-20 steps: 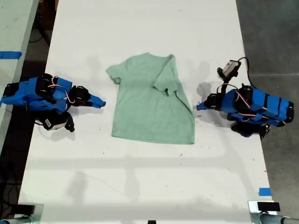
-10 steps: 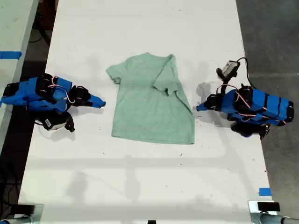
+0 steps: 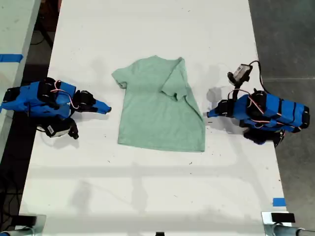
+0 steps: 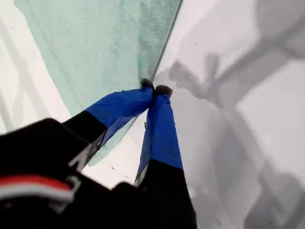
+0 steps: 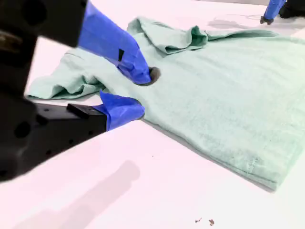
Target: Fold t shirt
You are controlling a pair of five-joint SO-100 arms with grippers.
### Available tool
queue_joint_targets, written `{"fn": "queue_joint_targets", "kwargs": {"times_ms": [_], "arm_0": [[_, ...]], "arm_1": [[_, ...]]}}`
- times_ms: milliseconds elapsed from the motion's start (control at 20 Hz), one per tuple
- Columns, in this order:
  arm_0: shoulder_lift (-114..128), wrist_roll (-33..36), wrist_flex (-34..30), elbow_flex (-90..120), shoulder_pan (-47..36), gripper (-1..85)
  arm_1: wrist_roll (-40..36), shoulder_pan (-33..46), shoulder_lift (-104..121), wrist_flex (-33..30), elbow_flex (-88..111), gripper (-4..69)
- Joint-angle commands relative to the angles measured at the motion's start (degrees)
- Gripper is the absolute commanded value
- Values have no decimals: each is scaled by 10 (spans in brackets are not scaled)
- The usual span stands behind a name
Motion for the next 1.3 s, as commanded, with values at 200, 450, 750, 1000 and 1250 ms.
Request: {"fn": "queue_joint_targets", "kwargs": {"times_ms": [200,450,750,1000,1250], "arm_0": [[4,-7,-11,4,6,76],[4,-7,-11,4,6,76],[4,-7,-11,4,6,76],[4,-8,-9,-11,-5,90],[4,-52,-18,-90,63,98]], "arm_1": [[3,-11,7,-10,25,9],[3,-10,7,-11,25,9],[4,-8,7,-11,25,9],[4,-10,7,-11,25,9],[4,-10,7,-11,25,9]]}}
